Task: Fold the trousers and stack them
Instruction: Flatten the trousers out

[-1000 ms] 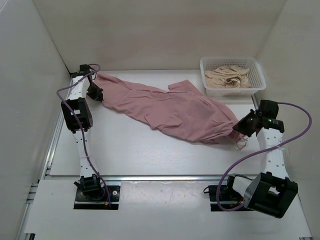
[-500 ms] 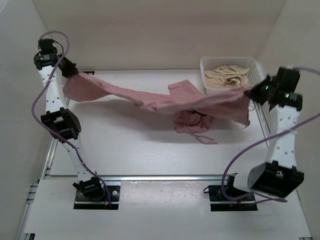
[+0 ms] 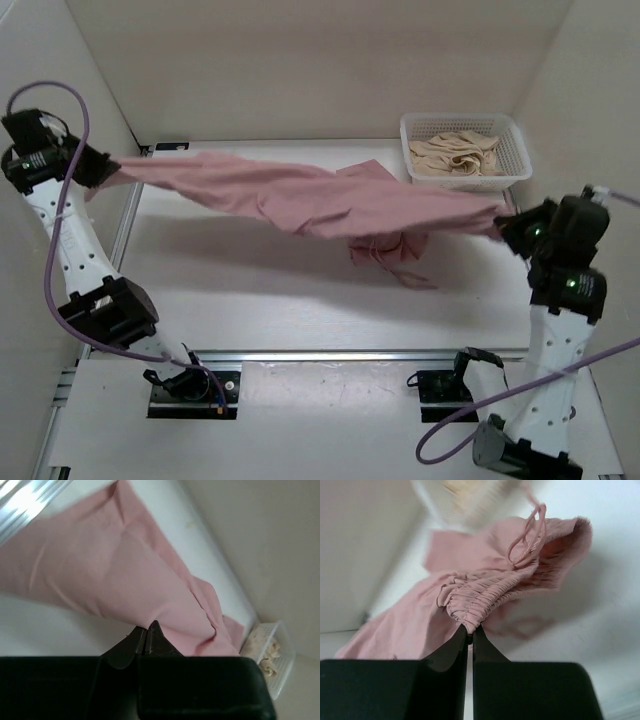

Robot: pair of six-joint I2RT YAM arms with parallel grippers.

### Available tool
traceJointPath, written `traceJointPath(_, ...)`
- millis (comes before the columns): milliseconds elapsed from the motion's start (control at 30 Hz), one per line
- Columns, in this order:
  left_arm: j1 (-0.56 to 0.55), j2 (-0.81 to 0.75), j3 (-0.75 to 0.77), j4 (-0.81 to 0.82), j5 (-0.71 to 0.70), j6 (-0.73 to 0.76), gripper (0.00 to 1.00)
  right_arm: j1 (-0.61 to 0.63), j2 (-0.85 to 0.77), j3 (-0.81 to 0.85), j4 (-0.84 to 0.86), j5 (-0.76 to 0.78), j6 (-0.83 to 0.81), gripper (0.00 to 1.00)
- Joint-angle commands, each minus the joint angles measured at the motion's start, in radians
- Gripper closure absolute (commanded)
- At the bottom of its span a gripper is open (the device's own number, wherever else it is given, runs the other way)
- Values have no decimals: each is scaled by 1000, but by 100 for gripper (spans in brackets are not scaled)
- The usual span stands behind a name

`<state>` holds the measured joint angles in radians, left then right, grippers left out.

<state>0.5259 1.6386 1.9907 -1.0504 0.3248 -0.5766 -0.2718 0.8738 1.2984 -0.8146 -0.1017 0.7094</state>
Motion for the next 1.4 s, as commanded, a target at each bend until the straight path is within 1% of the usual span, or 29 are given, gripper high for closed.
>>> traceJointPath(0, 14, -86, -221, 6, -26, 54, 90, 20, -115, -190, -182, 206, 93, 100)
traceJointPath(100, 25, -198, -473, 27, -78, 81, 90, 20, -232, -292, -289, 328, 160, 100)
traceJointPath(133, 35, -223, -524, 36, -110, 81, 82, 20, -258, -307, -305, 386, 183, 89)
traceJointPath(167, 36, -244, -605, 50, -133, 81, 66, 20, -295, -317, -305, 387, 183, 70)
traceJointPath(200, 36, -272, -628, 61, -133, 92, 19, 31, -295, -317, -293, 387, 167, 49)
traceJointPath(233, 36, -272, -629, 61, -133, 92, 3, 31, -305, -317, -278, 387, 144, 18)
traceJointPath(267, 36, -272, -618, 61, -106, 92, 0, 31, -305, -317, -259, 387, 127, 12)
traceJointPath(333, 23, -272, -580, 61, -92, 101, 0, 31, -265, -275, -200, 352, 101, 8)
traceJointPath(400, -10, -272, -514, 50, -92, 101, 0, 31, -210, -231, -144, 318, 41, 8)
traceJointPath(433, -24, -272, -498, 50, -92, 101, 0, 31, -187, -220, -64, 291, 13, 8)
traceJointPath(467, -39, -272, -486, 50, -92, 110, 0, 40, -127, -211, -19, 187, -51, 13)
traceJointPath(500, -81, -272, -477, 59, -83, 130, 0, 40, -87, -174, 9, 139, -69, 23)
traceJointPath(533, -108, -272, -463, 70, -82, 142, 0, 77, -43, -156, 75, 84, -97, 39)
traceJointPath(567, -141, -260, -454, 70, -92, 153, 0, 109, 62, -130, 90, 38, -122, 66)
traceJointPath(600, -206, -250, -445, 70, -114, 171, 0, 156, 126, -91, 91, 24, -163, 82)
traceJointPath(633, -240, -228, -431, 70, -115, 181, 0, 284, 189, 5, 91, 75, -189, 89)
traceJointPath(667, -274, -212, -431, 70, -130, 181, 0, 354, 315, 56, 56, 120, -218, 95)
traceJointPath(700, -306, -195, -420, 70, -130, 181, 0, 420, 379, 108, 36, 167, -255, 100)
traceJointPath(733, -363, -180, -409, 70, -139, 181, 0, 522, 440, 195, 23, 203, -270, 100)
traceJointPath(767, -391, -148, -409, 70, -153, 181, 0, 555, 561, 232, 23, 179, -292, 95)
traceJointPath(800, -412, -132, -399, 61, -164, 181, 0, 581, 624, 272, 23, 145, -309, 74)
traceJointPath(833, -441, -120, -386, 61, -174, 181, 0, 621, 687, 347, 14, 116, -335, 59)
traceJointPath(867, -452, -99, -386, 52, -174, 170, 0, 637, 811, 390, 14, 93, -346, 47)
traceJointPath(900, -452, -99, -386, 52, -174, 170, 0, 652, 871, 433, -10, 92, -346, 26)
traceJointPath(933, -478, -88, -386, 52, -184, 161, 0, 678, 925, 473, -11, 109, -359, 21)
traceJointPath(967, -487, -88, -377, 52, -184, 161, 0, 687, 1026, 552, -27, 132, -360, 19)
traceJointPath(1067, -510, -88, -377, 43, -207, 161, 0, 698, 1189, 665, -41, 203, -335, 18)
traceJointPath(1233, -530, -88, -388, 33, -217, 161, 0, 698, 1373, 752, -5, 310, -295, 32)
traceJointPath(1367, -530, -88, -388, 24, -227, 170, 0, 698, 1485, 826, 5, 347, -283, 34)
